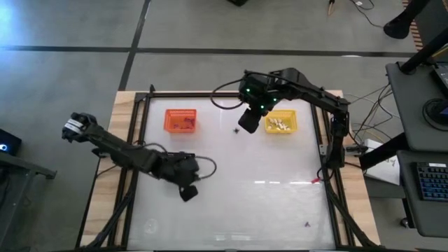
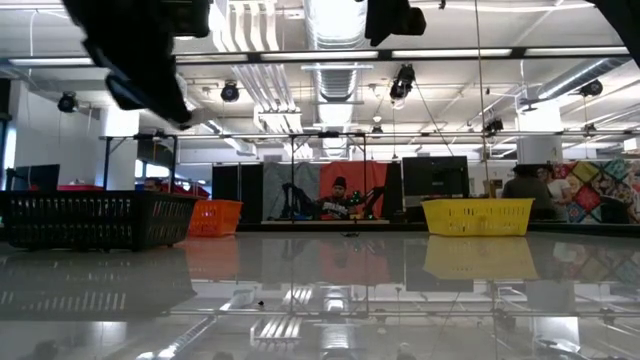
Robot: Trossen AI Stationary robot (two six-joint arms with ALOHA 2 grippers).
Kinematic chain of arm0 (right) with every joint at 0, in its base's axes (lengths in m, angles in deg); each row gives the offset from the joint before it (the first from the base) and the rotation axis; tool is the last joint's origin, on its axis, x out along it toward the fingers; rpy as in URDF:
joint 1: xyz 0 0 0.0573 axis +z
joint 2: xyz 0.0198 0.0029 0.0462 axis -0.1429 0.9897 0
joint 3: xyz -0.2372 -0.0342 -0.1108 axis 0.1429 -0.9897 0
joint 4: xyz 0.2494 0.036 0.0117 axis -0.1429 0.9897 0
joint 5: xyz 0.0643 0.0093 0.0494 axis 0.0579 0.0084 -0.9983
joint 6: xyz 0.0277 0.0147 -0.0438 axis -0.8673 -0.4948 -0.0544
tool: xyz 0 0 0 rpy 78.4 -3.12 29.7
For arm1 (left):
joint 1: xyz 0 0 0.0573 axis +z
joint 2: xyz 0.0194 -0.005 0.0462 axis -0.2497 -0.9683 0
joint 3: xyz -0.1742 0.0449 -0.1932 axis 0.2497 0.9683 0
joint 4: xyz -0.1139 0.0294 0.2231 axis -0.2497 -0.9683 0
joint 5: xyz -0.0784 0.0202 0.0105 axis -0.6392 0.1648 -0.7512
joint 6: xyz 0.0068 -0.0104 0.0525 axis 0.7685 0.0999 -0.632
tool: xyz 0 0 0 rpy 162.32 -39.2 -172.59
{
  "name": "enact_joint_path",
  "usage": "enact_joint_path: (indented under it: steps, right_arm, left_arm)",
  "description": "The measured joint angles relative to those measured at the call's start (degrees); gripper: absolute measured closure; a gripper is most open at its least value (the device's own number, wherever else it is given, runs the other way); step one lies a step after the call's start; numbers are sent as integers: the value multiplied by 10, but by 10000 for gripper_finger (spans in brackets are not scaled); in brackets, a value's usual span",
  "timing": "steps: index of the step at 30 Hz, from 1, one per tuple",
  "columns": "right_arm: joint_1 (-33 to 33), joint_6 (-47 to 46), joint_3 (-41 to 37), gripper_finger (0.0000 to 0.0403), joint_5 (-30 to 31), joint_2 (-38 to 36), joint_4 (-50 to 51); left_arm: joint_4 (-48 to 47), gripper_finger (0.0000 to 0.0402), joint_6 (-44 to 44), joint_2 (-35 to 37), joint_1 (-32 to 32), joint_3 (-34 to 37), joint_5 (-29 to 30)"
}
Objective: Sort Halloween decoration
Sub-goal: Put the white skeleton toy into the yellow bin
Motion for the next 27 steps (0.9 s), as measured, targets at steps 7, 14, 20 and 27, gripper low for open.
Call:
enact_joint_path:
  steps: [7,14,20,27]
  right_arm:
    - [0,2,0,326,0,15,0]
    - [0,-55,0,326,-5,43,-4]
    - [3,-80,-1,326,-41,75,-59]
    - [5,-99,-1,326,-83,96,-191]
  left_arm:
    - [0,402,-121,36,94,0,0]
    - [4,401,-222,64,168,0,-1]
    - [26,401,-302,75,220,0,-15]
    - [39,401,-367,78,276,-1,-46]
